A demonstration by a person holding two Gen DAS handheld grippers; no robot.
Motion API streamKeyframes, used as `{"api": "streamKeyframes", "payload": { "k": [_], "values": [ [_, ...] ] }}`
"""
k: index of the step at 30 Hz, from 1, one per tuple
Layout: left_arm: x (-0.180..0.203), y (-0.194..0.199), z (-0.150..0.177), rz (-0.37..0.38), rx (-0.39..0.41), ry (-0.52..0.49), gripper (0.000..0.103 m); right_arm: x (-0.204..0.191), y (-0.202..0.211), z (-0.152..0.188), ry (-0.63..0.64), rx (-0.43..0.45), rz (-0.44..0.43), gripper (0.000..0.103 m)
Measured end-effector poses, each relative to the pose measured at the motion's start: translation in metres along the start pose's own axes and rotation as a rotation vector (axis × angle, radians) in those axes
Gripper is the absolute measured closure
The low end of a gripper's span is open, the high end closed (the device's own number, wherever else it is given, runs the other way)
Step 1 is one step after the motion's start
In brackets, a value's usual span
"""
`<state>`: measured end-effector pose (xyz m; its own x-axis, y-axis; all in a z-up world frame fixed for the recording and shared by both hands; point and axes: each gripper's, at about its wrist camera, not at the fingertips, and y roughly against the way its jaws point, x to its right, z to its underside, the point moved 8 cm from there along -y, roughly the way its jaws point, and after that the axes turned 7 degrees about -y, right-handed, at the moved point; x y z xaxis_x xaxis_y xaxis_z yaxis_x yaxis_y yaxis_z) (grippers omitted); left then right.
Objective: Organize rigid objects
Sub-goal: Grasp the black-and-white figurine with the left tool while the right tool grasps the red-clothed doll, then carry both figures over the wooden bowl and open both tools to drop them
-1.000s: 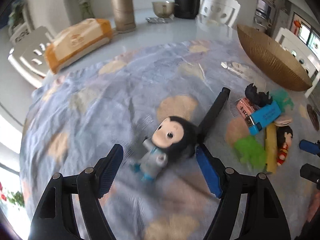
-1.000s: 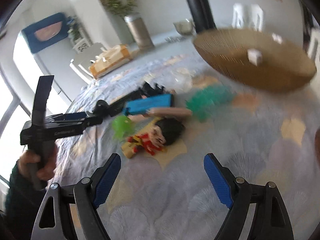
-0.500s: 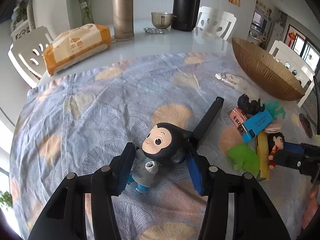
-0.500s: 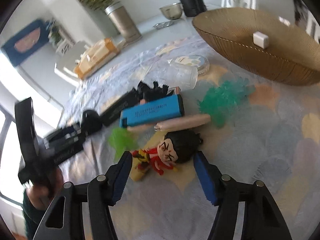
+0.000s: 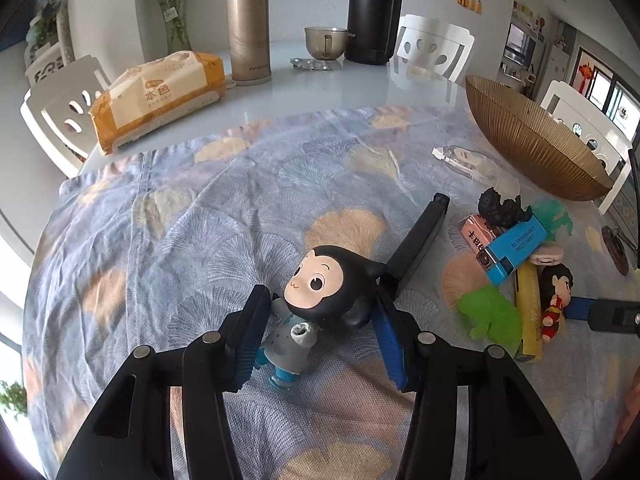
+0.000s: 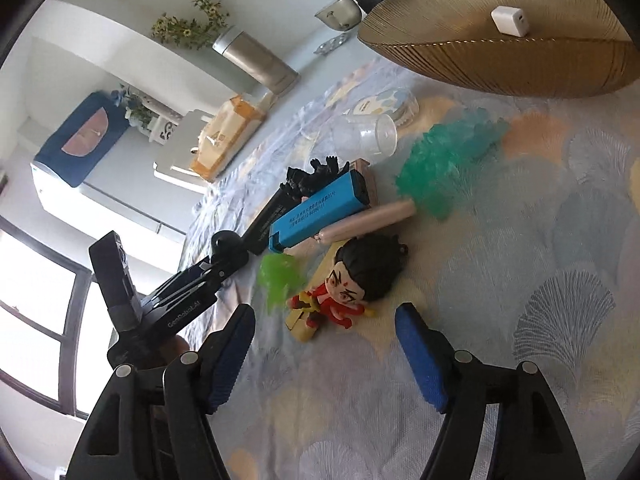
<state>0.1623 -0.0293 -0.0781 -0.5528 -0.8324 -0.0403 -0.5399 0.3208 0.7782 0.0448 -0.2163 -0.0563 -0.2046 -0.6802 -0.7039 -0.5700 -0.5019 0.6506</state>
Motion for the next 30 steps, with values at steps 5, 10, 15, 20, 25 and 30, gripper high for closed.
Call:
{"api": "streamKeyframes", "payload": {
  "k": [5,10,15,20,25,30],
  "values": [
    [0.0,0.001,0.0,-0.006,0.007,-0.008,0.054,-0.001,-0.011,-0.015,-0.014,0.051,0.077,0.044],
    [0.001,0.002,0.0,-0.019,0.012,-0.018,0.054,0.001,-0.016,-0.025,0.047,0.122,0.18,0.068],
    [0.001,0.004,-0.001,-0.044,0.02,-0.022,0.054,-0.003,-0.016,-0.022,0.131,0.132,0.222,0.069],
    [-0.001,0.013,0.003,-0.037,0.028,0.027,0.055,0.001,0.0,-0.009,0.107,0.093,0.126,0.069],
    [0.018,0.033,0.0,-0.004,0.055,0.043,0.055,0.001,0.029,0.0,0.128,0.122,0.097,0.069],
    [0.051,0.063,-0.033,0.073,0.137,0.035,0.055,-0.01,0.063,-0.005,0.179,0.213,0.102,0.069]
  ]
}}
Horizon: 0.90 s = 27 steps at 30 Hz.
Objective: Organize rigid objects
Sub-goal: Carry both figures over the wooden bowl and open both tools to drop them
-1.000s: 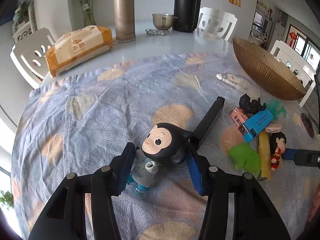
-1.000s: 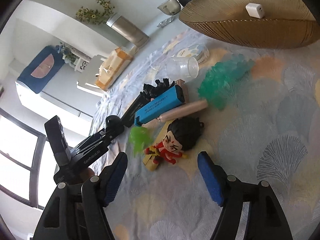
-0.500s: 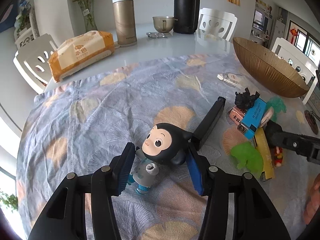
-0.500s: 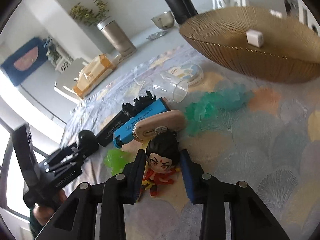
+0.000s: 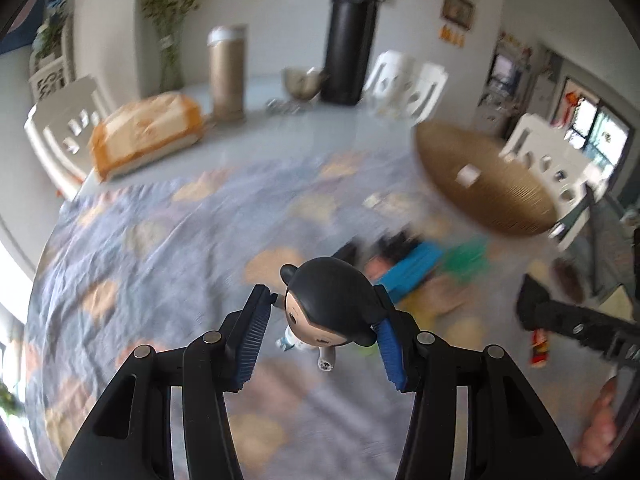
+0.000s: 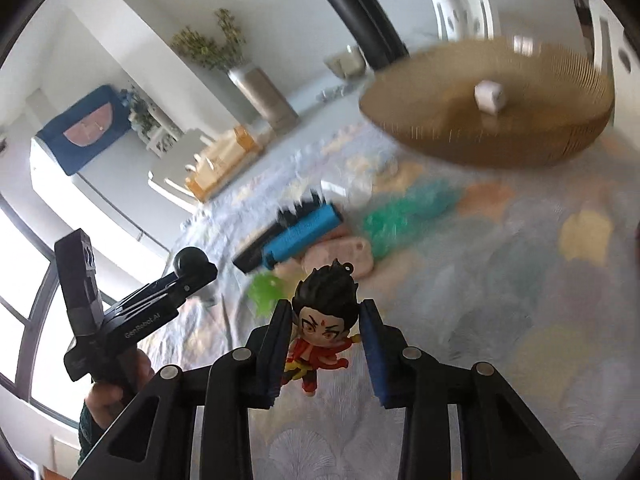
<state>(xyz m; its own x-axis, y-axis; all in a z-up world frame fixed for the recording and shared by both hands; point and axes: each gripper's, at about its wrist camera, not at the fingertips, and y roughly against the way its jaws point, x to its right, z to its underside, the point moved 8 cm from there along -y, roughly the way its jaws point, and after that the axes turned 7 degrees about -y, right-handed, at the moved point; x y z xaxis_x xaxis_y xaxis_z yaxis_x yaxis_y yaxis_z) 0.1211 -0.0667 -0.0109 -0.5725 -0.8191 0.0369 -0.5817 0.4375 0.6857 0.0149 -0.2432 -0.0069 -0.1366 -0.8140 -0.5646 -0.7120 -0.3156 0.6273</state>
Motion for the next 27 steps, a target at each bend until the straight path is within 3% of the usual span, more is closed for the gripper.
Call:
{"api": "streamKeyframes", "payload": {
  "k": [9,15,20,25,27],
  "values": [
    [0.084,0.019,-0.099,0.163,0.143,-0.057,0.055,-0.004,0.072,-0.064,0.09,0.266,0.099,0.069],
    [0.135,0.001,-0.144,0.24,0.165,-0.085,0.055,0.024,0.111,-0.124,0.011,0.397,0.148,0.069],
    [0.17,-0.05,-0.144,0.265,0.085,-0.101,0.055,0.056,0.094,-0.145,-0.038,0.351,0.238,0.069],
    [0.176,-0.09,-0.128,0.224,-0.015,-0.095,0.054,0.082,0.054,-0.14,-0.039,0.232,0.314,0.069],
    [0.169,-0.091,-0.125,0.211,-0.023,-0.076,0.046,0.087,0.052,-0.141,-0.04,0.214,0.306,0.067]
  ]
}}
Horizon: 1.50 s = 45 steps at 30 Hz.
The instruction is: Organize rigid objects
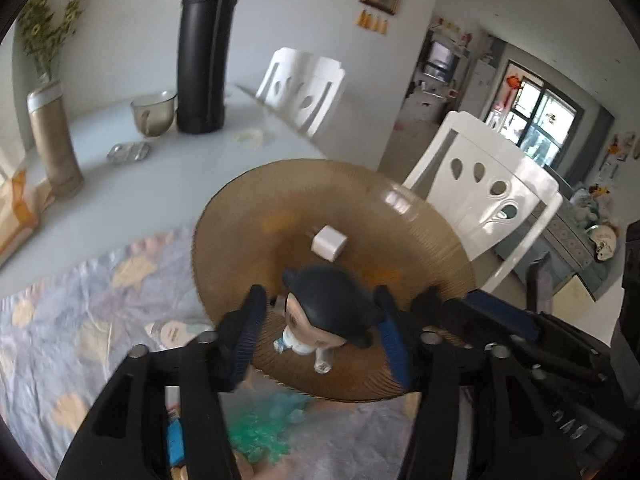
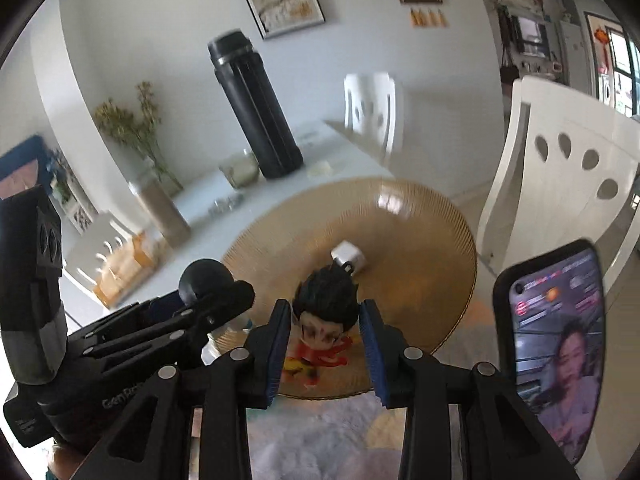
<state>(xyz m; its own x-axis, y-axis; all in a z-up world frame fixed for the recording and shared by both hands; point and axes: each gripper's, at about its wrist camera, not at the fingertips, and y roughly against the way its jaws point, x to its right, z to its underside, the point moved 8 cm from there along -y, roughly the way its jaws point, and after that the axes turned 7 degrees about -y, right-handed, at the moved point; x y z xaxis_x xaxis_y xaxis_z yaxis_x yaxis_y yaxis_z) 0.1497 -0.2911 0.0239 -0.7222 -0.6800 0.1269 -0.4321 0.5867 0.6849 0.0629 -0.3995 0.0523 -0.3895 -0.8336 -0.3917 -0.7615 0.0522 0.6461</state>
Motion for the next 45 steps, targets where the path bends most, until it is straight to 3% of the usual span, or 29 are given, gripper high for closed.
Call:
{"api": "streamKeyframes", "payload": {
  "k": [5,7,10,12,15,17,22,23,26,32,45],
  "values": [
    [-0.016,0.051,0.005,-0.058,0.097,-0.002,0.033,-0.008,0.031,0.0,0.101,0.077,-0.019,0.065],
    [-0.022,0.072,0.014,-0.083,0.131,0.004,0.03,-0.023,0.044,0.01,0.154,0.09,-0.04,0.058],
    [-0.037,0.109,0.045,-0.171,0.178,0.016,0.029,-0.058,0.048,0.045,0.214,0.034,-0.141,0.042],
    [-0.059,0.128,0.08,-0.292,0.168,0.036,0.027,-0.084,0.04,0.079,0.276,-0.033,-0.191,0.042],
    [-0.098,0.141,0.129,-0.404,0.108,0.13,0.027,-0.12,0.014,0.13,0.378,-0.115,-0.2,0.042],
    [-0.125,0.141,0.157,-0.408,0.074,0.234,0.027,-0.136,0.0,0.149,0.418,-0.145,-0.206,0.042],
    [-0.164,0.128,0.196,-0.417,0.068,0.387,0.027,-0.149,-0.016,0.169,0.506,-0.089,-0.172,0.042],
    [-0.169,0.122,0.198,-0.412,0.023,0.405,0.027,-0.146,-0.018,0.172,0.509,-0.097,-0.18,0.042],
    [-0.166,0.121,0.193,-0.438,0.042,0.354,0.027,-0.143,-0.024,0.176,0.524,-0.117,-0.172,0.042],
    [-0.157,0.115,0.196,-0.478,0.006,0.288,0.024,-0.145,-0.032,0.187,0.537,-0.167,-0.173,0.039],
    [-0.162,0.116,0.2,-0.474,0.0,0.316,0.022,-0.14,-0.035,0.193,0.502,-0.237,-0.207,0.038]
  ]
}}
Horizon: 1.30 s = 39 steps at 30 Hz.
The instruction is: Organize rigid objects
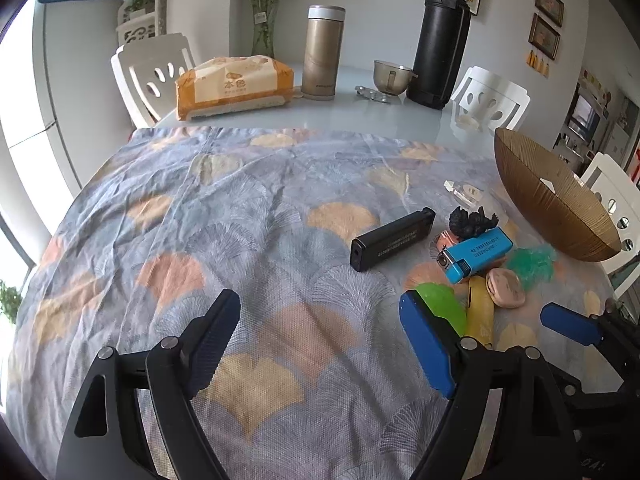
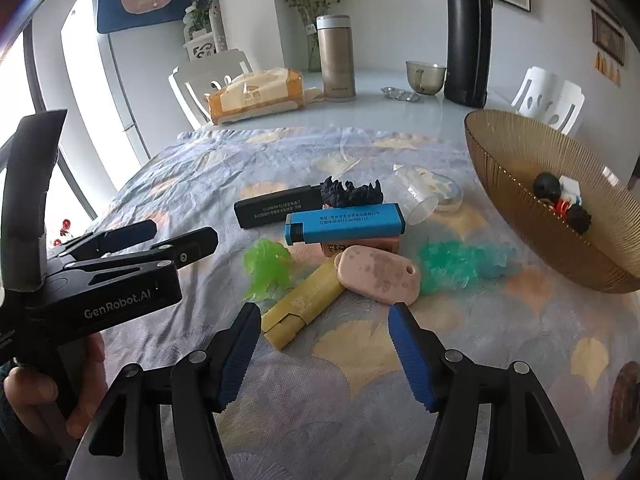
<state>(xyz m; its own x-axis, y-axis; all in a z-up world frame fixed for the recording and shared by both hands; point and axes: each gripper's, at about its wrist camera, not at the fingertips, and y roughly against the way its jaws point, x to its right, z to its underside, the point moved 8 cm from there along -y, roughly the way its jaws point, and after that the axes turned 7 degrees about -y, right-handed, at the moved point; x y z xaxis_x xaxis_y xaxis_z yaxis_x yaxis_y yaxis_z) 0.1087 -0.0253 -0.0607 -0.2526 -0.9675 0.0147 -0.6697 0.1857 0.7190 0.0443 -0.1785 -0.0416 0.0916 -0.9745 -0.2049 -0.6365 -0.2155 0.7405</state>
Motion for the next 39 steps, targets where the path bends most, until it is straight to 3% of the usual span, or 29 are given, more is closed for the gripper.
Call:
{"api": "streamKeyframes", "payload": {
  "k": [3,23,33,39],
  "values": [
    [0.0,0.001,0.0,-0.003,0.003,-0.003,0.022,0.003,0.0,-0.001,-0.035,-0.009,-0.037,0.038],
    [0.006,0.002,0.0,0.006,0.008,-0.028,0.022,0.019,-0.015,0.0,-0.097,-0.061,-0.011,0.038],
    [0.009,0.001,0.0,0.008,0.006,-0.042,0.022,0.026,-0.014,-0.005,-0.109,-0.037,0.008,0.038],
    [0.009,0.001,0.0,0.013,0.002,-0.04,0.022,0.05,-0.006,-0.011,-0.215,0.002,-0.003,0.038]
  ]
}}
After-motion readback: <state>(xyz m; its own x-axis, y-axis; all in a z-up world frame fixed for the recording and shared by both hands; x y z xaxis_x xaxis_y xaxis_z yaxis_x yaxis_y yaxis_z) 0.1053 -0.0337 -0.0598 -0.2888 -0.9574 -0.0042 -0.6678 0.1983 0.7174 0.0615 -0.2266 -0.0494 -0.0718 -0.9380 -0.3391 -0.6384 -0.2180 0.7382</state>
